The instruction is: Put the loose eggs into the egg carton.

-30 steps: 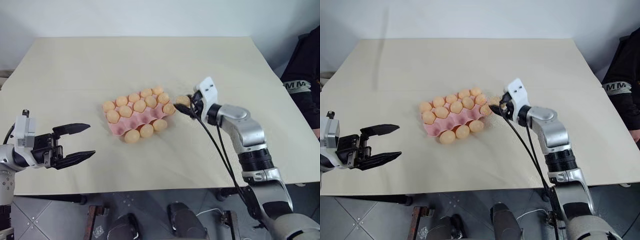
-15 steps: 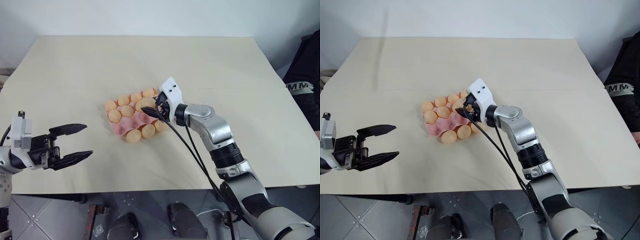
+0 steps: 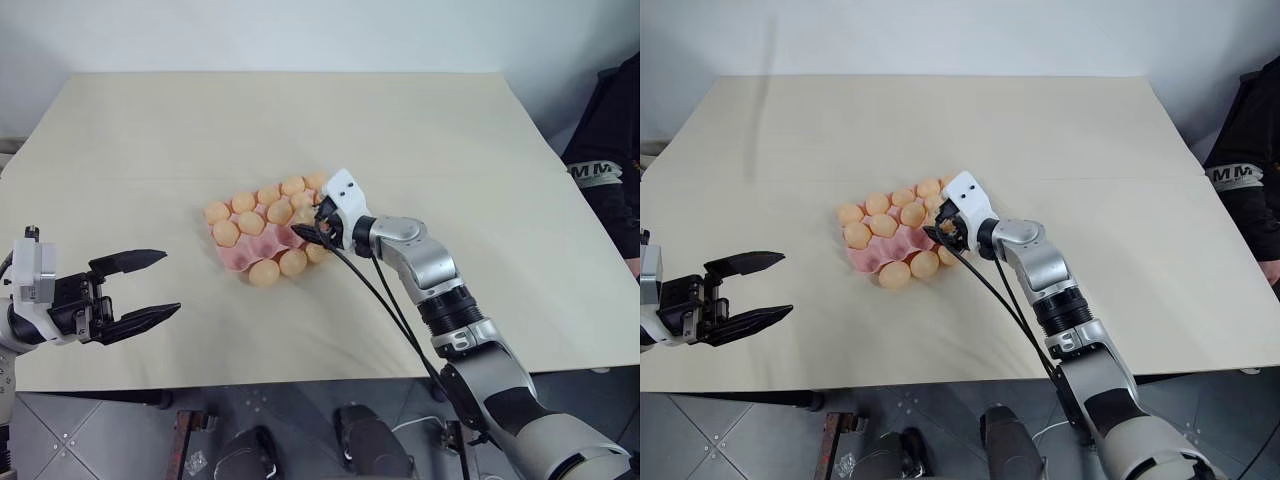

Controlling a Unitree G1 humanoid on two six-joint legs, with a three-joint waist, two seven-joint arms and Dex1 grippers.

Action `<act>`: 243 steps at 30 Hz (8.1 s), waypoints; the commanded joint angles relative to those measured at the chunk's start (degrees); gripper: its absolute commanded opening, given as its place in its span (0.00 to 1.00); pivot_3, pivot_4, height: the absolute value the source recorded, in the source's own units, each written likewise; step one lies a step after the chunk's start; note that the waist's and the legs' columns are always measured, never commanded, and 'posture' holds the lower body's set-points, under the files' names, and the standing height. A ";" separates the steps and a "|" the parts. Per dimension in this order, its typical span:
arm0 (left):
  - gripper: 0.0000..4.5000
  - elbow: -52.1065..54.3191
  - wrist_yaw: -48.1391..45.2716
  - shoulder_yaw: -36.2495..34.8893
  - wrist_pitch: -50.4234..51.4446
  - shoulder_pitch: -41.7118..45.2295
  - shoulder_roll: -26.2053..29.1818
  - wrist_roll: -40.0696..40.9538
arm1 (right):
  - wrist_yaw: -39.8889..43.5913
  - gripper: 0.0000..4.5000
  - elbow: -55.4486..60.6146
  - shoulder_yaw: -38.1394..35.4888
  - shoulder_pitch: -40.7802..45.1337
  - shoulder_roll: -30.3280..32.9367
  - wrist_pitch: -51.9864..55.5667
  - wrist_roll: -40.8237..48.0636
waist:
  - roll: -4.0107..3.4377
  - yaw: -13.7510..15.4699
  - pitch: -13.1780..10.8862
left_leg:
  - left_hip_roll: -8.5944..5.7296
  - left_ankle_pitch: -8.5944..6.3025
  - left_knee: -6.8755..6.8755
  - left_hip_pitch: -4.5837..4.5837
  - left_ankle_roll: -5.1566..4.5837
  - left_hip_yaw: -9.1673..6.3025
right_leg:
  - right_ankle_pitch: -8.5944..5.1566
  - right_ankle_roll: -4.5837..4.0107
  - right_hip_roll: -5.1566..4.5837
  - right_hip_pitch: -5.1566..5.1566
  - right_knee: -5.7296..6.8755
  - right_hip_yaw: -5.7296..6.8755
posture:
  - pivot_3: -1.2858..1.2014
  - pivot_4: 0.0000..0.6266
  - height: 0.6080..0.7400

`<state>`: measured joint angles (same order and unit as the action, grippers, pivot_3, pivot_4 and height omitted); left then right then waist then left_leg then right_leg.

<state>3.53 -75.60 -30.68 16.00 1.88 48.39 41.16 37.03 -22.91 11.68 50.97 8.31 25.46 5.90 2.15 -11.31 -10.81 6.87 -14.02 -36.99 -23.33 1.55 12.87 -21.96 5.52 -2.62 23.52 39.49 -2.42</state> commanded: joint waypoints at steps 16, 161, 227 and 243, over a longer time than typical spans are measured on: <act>1.00 -4.17 -1.98 0.00 -1.97 4.05 1.37 -0.34 | 23.98 1.00 30.61 -15.90 -10.13 26.01 10.80 20.57 | 0.02 1.93 -0.01 | -0.02 -0.03 0.15 -0.08 0.04 -0.19 | -0.01 -0.01 -0.02 -0.12 -0.37 0.24 | 0.52 0.24 1.00; 1.00 -6.25 4.46 -1.90 -2.28 -0.47 0.77 -1.89 | 47.27 0.98 9.30 -20.36 -19.81 43.59 -5.20 21.90 | 0.03 3.05 -0.05 | 0.03 0.02 0.40 0.02 0.09 -0.10 | 0.02 -0.18 -0.01 -0.19 -0.71 0.28 | 0.52 0.24 1.00; 0.33 15.13 55.48 35.48 1.67 2.26 -33.72 -32.37 | 47.47 1.00 -2.03 -14.67 -8.63 39.14 -9.83 15.50 | -0.12 5.09 -0.11 | -0.04 0.03 -0.12 0.24 -0.15 -0.65 | 0.29 -0.04 0.00 -1.15 -1.13 0.05 | 0.52 0.24 1.00; 0.33 21.46 51.80 23.22 19.39 10.77 -24.32 -20.50 | 46.90 1.00 -3.59 -14.52 -8.18 38.68 -10.98 15.18 | -0.13 5.53 -0.11 | -0.06 0.04 -0.19 0.23 -0.17 -0.76 | 0.30 -0.04 0.01 -1.24 -1.13 0.27 | 0.52 0.24 1.00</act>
<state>26.58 -23.43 -7.35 35.08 11.80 23.64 20.32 84.14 -27.19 -0.92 42.05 46.13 15.08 20.68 2.02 -5.79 -10.92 6.80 -13.98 -37.16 -23.09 1.38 12.11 -21.66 5.49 -2.63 22.26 38.32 -2.09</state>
